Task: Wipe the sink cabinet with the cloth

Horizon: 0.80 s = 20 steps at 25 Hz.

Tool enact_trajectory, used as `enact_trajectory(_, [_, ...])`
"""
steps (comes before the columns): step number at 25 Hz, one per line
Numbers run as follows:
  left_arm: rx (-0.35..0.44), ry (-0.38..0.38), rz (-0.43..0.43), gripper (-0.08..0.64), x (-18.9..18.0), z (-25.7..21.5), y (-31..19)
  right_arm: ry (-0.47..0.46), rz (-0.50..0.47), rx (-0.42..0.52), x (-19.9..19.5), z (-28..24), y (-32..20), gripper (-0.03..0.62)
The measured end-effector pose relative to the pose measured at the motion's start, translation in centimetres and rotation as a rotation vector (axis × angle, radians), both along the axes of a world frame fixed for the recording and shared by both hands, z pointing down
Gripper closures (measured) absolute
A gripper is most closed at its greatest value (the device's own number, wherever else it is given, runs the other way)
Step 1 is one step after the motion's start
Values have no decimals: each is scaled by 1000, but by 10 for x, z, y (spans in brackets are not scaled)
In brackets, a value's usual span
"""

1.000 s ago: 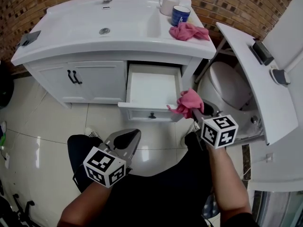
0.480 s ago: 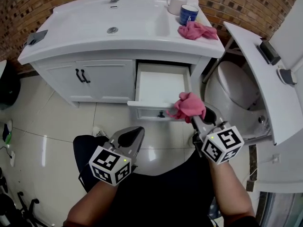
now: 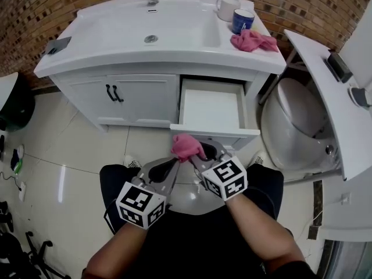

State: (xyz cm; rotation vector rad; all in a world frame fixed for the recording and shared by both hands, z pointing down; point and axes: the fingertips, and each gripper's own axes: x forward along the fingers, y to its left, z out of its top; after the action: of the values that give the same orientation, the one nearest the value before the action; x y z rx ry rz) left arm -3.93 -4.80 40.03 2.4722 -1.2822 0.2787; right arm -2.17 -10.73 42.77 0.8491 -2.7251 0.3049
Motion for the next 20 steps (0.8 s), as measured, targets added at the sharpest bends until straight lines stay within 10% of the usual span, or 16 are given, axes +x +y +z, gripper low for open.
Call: enact_trajectory(20, [-8, -12, 43, 554, 16, 9, -2, 54, 106, -47, 21, 47, -24, 514])
